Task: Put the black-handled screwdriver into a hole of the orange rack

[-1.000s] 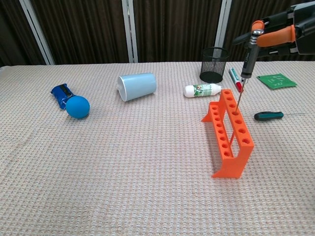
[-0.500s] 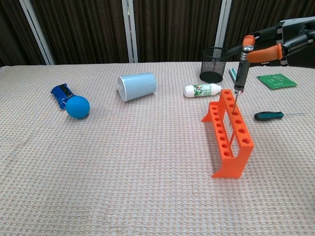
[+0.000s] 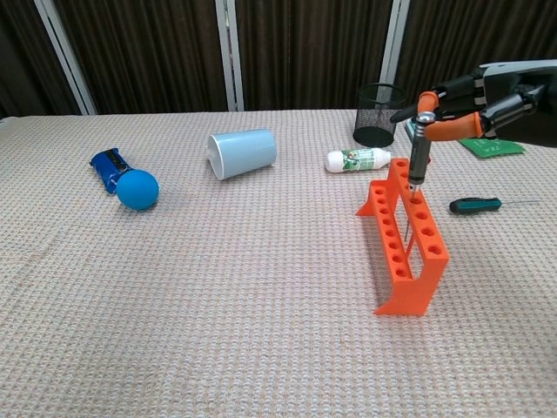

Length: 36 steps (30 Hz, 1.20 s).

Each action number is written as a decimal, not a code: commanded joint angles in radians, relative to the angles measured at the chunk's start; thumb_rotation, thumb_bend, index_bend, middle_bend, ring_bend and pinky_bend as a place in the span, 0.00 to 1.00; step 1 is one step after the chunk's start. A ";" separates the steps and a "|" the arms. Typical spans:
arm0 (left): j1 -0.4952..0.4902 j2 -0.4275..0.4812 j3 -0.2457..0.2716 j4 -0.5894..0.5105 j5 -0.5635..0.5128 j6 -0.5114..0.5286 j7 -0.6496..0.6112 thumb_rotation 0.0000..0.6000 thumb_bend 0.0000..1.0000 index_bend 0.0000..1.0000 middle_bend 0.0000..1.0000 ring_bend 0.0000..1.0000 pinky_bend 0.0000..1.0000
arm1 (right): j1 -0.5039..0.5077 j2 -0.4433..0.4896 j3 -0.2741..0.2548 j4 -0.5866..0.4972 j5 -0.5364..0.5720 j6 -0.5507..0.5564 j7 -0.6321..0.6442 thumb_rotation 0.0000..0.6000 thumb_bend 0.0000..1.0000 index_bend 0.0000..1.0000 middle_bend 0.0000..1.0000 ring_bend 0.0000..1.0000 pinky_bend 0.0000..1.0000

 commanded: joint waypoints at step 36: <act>-0.001 0.003 0.003 -0.004 -0.005 -0.008 -0.001 1.00 0.00 0.02 0.00 0.00 0.00 | 0.002 -0.031 0.000 0.028 0.041 -0.022 -0.042 1.00 0.35 0.59 0.20 0.00 0.00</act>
